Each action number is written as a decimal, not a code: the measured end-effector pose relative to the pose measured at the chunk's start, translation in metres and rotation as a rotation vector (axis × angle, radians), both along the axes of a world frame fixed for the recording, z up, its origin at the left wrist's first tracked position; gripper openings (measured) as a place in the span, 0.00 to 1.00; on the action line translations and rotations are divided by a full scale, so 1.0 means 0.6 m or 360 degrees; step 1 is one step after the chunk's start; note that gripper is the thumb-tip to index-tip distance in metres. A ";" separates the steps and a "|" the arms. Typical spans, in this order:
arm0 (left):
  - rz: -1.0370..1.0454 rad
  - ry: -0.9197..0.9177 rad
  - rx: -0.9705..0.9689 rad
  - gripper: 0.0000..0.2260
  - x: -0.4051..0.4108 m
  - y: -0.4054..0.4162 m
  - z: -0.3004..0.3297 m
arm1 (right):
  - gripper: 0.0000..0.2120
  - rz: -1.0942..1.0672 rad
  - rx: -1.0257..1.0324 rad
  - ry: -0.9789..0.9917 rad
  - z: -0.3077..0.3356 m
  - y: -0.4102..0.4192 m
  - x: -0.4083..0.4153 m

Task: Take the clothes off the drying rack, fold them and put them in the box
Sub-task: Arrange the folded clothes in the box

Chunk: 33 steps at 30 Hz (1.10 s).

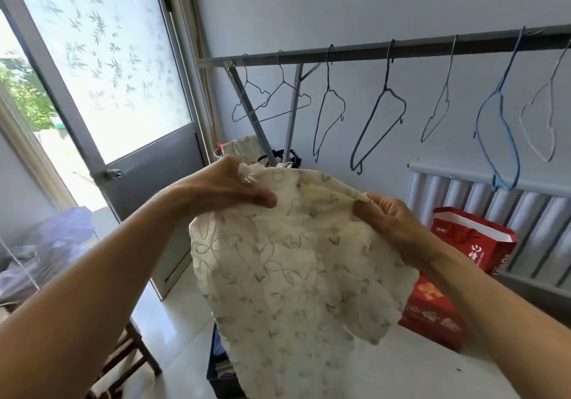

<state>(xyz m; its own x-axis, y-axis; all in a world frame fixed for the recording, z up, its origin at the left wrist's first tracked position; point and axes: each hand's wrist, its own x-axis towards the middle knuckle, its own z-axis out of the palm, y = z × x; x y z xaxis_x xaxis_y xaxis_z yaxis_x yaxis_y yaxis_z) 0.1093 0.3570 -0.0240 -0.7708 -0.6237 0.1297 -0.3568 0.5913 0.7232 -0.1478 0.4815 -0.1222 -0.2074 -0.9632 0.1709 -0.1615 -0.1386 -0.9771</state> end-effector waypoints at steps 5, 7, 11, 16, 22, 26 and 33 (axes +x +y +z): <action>-0.0273 0.0344 0.0060 0.15 0.034 -0.001 0.040 | 0.19 -0.0087 -0.0050 0.0055 0.039 -0.052 0.051; -0.0467 0.0389 0.0037 0.11 0.032 0.006 0.058 | 0.17 -0.0075 -0.0028 0.0074 0.053 -0.075 0.075; -0.0705 0.0314 0.0031 0.12 0.027 0.011 0.088 | 0.21 0.0141 0.0086 0.0180 0.069 -0.108 0.137; -0.0559 0.0322 -0.0057 0.18 0.035 -0.016 0.084 | 0.23 0.0313 0.0295 0.0136 0.083 -0.127 0.221; -0.0357 0.0282 0.0037 0.12 0.066 -0.033 0.055 | 0.12 0.0423 0.0363 -0.0126 0.035 -0.140 0.244; -0.0190 0.0130 0.0018 0.12 0.081 -0.058 0.026 | 0.37 0.0766 0.0311 -0.0408 0.028 -0.144 0.222; 0.0116 0.0725 0.0578 0.32 0.103 -0.075 -0.009 | 0.07 0.0434 -0.0049 -0.0178 0.035 -0.140 0.241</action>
